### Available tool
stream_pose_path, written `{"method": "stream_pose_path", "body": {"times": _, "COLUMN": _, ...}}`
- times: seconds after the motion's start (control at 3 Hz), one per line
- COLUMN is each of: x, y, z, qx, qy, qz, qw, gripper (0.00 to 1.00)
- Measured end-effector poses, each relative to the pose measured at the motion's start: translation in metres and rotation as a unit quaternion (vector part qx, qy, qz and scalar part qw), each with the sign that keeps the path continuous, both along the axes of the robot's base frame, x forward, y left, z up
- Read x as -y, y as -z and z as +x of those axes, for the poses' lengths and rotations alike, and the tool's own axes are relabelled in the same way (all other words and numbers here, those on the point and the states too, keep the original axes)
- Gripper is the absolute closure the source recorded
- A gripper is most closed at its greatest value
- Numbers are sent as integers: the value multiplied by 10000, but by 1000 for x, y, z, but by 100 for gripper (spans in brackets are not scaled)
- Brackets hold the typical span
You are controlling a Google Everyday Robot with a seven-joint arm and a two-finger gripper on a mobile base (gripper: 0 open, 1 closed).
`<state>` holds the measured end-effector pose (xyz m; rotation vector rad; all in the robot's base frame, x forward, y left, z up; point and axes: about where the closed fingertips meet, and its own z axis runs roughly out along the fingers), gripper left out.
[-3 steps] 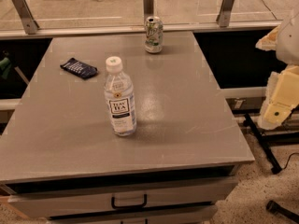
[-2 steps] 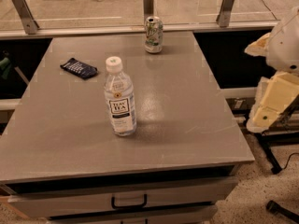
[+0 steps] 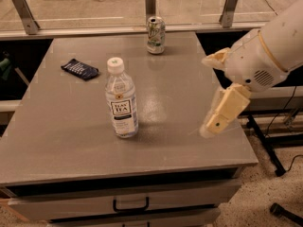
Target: Knock blue plastic bottle over
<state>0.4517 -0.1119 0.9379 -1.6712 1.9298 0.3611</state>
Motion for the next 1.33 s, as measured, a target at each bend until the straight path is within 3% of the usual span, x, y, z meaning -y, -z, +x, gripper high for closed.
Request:
{"method": "stream_pose_path", "body": {"times": 0.33, "x": -48, "y": 6, "z": 1, "qx": -27, "qy": -235, "qz": 795, "qw": 9966, "gripper": 0}}
{"method": "stream_pose_path", "body": {"times": 0.67, "x": -91, "y": 17, "z": 2, "qx": -113, "qy": -382, "qz": 1455, "qw": 9886, "gripper": 0}}
{"method": "stream_pose_path", "body": {"times": 1.33, "x": -161, "y": 12, "z": 14, "qx": -96, "qy": -496, "qz": 2275, "qw": 9725, "gripper": 0}}
